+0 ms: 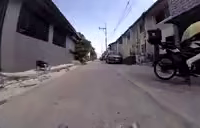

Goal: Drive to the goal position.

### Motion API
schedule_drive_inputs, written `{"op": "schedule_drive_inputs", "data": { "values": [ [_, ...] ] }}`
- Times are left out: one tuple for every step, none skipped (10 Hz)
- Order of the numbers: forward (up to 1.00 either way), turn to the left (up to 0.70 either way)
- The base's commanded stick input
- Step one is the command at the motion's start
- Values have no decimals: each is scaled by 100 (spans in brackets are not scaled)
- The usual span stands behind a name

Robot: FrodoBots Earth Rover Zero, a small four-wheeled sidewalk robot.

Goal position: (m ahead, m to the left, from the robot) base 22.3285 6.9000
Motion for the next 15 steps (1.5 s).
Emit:
{"op": "schedule_drive_inputs", "data": {
  "values": [
    [100, 2],
    [100, 2],
    [100, 2],
    [100, 2],
    [100, 2],
    [100, 2],
    [100, 2],
    [100, 2],
    [100, 2],
    [100, 2],
    [100, 2],
    [100, 2],
    [100, 2],
    [100, 2],
    [100, 2]
  ]
}}
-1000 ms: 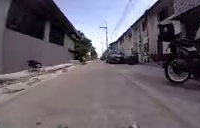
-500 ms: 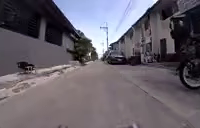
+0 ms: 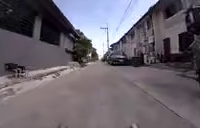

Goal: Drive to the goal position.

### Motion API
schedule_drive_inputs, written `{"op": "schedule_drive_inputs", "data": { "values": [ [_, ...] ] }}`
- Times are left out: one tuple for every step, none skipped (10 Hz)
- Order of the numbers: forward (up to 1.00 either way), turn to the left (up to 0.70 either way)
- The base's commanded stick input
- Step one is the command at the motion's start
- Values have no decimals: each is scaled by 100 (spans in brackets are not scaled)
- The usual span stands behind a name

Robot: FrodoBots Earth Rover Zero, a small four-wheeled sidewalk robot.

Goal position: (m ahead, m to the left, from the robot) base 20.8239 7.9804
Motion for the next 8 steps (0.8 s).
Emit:
{"op": "schedule_drive_inputs", "data": {
  "values": [
    [100, 2],
    [100, 2],
    [100, 2],
    [100, 2],
    [100, 2],
    [100, 2],
    [100, -9],
    [100, -22]
  ]
}}
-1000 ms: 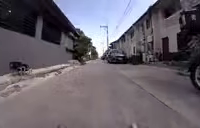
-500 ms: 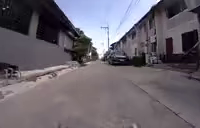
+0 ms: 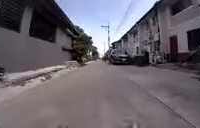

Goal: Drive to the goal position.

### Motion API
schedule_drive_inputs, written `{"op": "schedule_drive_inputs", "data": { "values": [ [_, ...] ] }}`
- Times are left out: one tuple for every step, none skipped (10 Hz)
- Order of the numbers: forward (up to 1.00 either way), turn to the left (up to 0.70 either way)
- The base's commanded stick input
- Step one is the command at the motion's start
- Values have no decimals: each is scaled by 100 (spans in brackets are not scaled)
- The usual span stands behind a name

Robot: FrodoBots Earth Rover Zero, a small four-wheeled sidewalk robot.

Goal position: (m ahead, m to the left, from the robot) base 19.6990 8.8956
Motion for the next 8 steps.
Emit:
{"op": "schedule_drive_inputs", "data": {
  "values": [
    [100, -38],
    [100, -38],
    [100, -38],
    [100, -7],
    [100, 2],
    [100, 2],
    [100, 2],
    [100, 2]
  ]
}}
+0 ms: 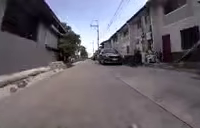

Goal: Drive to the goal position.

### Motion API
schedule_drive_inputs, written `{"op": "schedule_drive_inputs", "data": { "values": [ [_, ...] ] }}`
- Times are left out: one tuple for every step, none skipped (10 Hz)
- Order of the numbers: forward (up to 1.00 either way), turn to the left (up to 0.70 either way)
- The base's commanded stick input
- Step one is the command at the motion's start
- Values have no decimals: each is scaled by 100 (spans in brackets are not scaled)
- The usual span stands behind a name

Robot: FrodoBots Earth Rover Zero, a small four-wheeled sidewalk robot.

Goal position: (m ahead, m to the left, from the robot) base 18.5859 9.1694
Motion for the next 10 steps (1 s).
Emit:
{"op": "schedule_drive_inputs", "data": {
  "values": [
    [100, 2],
    [100, 2],
    [100, 2],
    [100, 2],
    [100, 2],
    [100, 2],
    [100, 2],
    [100, 2],
    [100, 2],
    [100, 2]
  ]
}}
